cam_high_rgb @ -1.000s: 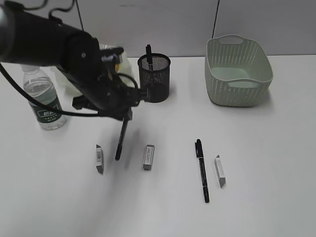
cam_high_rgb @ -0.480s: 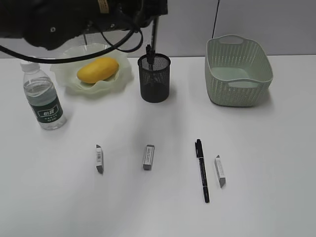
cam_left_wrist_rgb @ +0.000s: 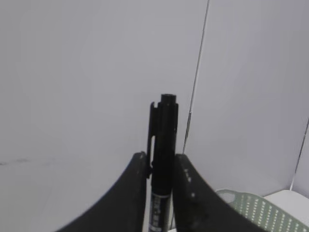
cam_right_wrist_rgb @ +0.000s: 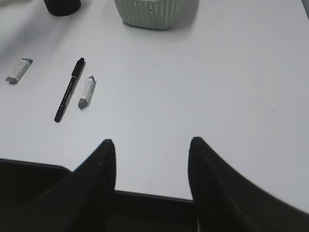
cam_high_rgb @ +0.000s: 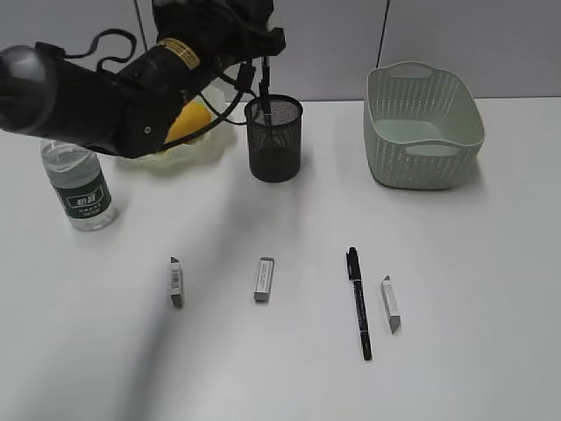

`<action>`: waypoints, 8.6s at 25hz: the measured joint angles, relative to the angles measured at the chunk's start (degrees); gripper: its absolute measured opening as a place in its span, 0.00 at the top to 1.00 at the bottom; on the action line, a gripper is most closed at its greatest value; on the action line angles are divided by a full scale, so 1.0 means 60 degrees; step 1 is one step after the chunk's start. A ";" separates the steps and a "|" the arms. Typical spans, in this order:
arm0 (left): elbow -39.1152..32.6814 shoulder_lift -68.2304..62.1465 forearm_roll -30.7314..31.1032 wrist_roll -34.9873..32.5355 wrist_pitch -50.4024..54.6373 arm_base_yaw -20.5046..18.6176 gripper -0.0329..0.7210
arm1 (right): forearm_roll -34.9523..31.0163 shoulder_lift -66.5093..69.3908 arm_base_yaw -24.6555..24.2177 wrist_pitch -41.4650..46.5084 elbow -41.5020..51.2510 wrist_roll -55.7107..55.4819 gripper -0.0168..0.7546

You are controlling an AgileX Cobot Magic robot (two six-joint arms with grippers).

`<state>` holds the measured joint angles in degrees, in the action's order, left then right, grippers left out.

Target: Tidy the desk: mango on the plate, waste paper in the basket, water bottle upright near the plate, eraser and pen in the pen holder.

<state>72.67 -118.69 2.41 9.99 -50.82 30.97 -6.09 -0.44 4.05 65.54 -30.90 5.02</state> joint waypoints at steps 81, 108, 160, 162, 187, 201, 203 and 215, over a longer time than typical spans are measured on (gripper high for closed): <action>-0.6204 1.8006 -0.0401 -0.0558 2.0169 -0.1621 0.45 | -0.1212 1.3288 0.2294 -0.1466 -0.4962 -0.0603 0.47; -0.7076 1.9856 0.0018 -0.2067 1.8664 -0.1621 0.46 | -0.0334 1.8527 0.4279 -0.2919 -0.6980 -0.2545 0.53; -0.7110 1.9856 0.0152 -0.2067 1.8664 -0.4902 0.46 | 0.0891 2.0682 0.4612 -0.3253 -0.7929 -0.4129 0.79; -0.7110 1.9856 0.0152 -0.2067 1.8656 -0.4902 0.46 | 0.0891 2.0425 0.4612 -0.3234 -0.7929 -0.4129 0.79; -0.7110 1.9856 0.0152 -0.2067 1.8656 -0.4902 0.49 | 0.2083 1.9219 0.4615 -1.0729 -1.0221 -0.3653 0.79; -0.7110 1.9856 0.0144 -0.2067 1.8656 -0.4902 0.63 | 0.2573 2.1358 0.4615 -1.4037 -1.0221 -0.1999 0.79; -0.7110 1.9856 0.0144 -0.2067 1.8656 -0.4902 0.63 | 0.2573 2.1432 0.4615 -1.4227 -1.0221 -0.1531 0.79; -0.7110 1.9856 0.0144 -0.2067 1.8656 -0.4902 0.63 | 0.1715 2.1502 0.4615 -1.4355 -1.0221 0.0532 0.79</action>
<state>30.01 0.44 3.27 -2.41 61.11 1.56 4.19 128.57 31.74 -20.58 -92.23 8.22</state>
